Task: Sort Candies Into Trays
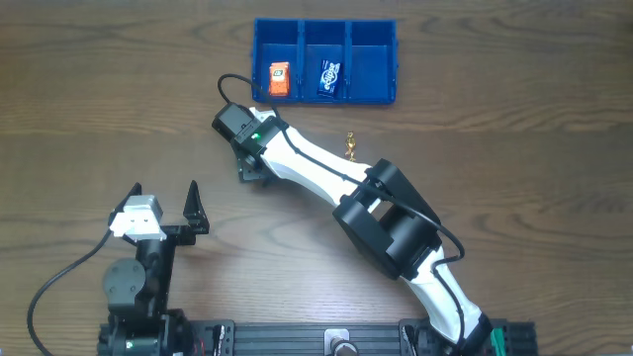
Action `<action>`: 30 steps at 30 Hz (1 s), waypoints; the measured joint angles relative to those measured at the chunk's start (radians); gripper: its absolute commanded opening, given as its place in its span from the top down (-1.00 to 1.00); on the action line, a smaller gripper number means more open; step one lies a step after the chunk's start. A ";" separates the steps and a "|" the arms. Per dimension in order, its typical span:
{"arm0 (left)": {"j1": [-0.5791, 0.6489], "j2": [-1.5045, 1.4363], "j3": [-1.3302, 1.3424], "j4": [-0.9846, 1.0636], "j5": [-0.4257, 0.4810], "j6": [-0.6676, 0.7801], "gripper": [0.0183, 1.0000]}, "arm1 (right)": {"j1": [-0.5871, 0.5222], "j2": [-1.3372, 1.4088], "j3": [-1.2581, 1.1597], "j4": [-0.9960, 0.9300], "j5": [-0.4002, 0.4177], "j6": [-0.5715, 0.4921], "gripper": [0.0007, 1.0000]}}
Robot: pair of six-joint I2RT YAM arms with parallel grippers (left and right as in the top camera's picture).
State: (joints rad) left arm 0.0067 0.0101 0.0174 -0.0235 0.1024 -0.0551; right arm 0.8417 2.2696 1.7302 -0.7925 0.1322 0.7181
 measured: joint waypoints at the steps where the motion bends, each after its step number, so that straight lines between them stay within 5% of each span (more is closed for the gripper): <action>1: 0.000 0.000 0.000 0.000 0.000 0.000 -1.00 | 0.000 0.000 0.000 0.000 -0.001 0.000 -0.19; 8: 0.000 0.000 0.000 0.000 0.000 0.000 -0.99 | 0.000 0.000 0.000 -0.003 -0.003 0.032 0.46; 23: 0.000 0.000 0.000 0.000 0.000 0.000 -1.00 | -0.014 -0.011 0.000 -0.034 0.000 0.036 0.93; 30: 0.000 0.000 0.000 0.000 0.000 0.000 -0.99 | -0.087 -0.231 0.004 -0.125 0.125 0.002 0.93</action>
State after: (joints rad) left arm 0.0067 0.0101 0.0174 -0.0238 0.1024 -0.0551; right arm 0.7547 2.0384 1.7340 -0.9176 0.2573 0.7200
